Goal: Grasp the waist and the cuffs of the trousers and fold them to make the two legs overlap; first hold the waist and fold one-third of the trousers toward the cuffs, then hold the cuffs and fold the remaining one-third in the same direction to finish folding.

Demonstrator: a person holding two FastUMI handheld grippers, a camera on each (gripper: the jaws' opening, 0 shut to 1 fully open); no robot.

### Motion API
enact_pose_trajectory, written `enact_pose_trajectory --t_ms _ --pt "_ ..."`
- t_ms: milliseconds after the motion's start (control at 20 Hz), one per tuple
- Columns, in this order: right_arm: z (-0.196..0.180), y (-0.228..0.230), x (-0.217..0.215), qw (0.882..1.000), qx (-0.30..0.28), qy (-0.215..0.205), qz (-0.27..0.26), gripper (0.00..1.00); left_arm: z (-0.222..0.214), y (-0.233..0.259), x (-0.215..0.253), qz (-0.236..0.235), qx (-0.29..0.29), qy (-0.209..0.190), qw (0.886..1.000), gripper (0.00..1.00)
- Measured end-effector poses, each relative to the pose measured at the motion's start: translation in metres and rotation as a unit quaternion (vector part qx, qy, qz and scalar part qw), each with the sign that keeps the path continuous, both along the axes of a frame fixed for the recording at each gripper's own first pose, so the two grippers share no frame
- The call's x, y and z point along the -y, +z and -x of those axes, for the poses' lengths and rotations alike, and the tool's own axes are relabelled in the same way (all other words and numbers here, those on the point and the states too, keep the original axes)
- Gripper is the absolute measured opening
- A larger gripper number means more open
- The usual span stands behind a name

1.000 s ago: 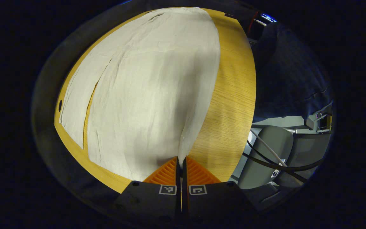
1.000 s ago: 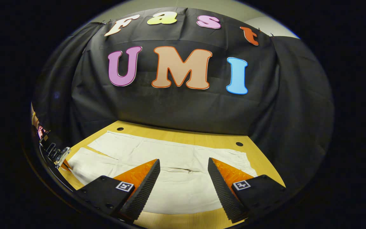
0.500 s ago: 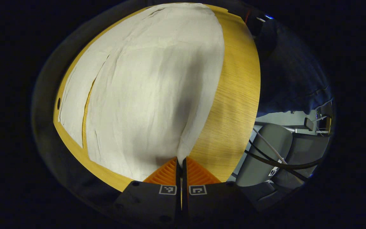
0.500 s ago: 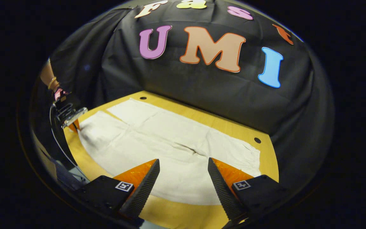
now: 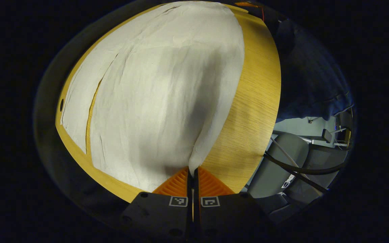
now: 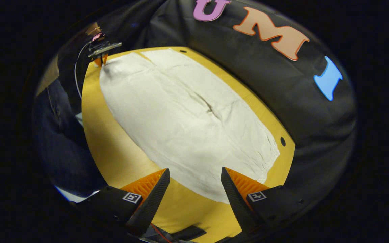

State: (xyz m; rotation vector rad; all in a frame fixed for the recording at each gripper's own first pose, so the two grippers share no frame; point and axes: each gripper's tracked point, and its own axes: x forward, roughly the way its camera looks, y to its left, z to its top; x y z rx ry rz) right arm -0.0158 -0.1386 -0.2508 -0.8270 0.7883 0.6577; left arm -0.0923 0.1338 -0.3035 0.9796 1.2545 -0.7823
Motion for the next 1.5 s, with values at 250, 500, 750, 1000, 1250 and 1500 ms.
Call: enact_pose_trajectory --t_ms 250,500,750,1000,1250,1500 --pt "-0.002 -0.045 0.023 0.994 -0.077 0.035 0.066 0.98 0.0 0.0 0.0 -0.006 -0.005 0.005 1.0 0.0" --pt "-0.007 -0.071 0.027 0.986 -0.131 0.05 0.085 0.98 0.001 0.0 -0.001 -0.009 -0.012 0.012 1.0 0.0" --pt "0.001 -0.08 0.023 0.978 -0.181 0.059 0.083 0.92 0.0 -0.001 -0.001 -0.012 -0.015 0.013 1.0 0.0" --pt "0.005 -0.079 0.022 0.974 -0.196 0.054 0.098 0.66 0.0 0.0 -0.001 -0.016 -0.023 0.014 1.0 0.0" --pt "0.005 -0.075 0.021 0.973 -0.186 0.056 0.124 0.36 -0.001 -0.001 0.0 -0.016 -0.025 0.023 0.999 0.0" --pt "0.002 -0.078 0.022 0.972 -0.165 0.063 0.157 0.07 -0.001 -0.001 0.0 -0.02 -0.032 0.023 0.999 0.0"
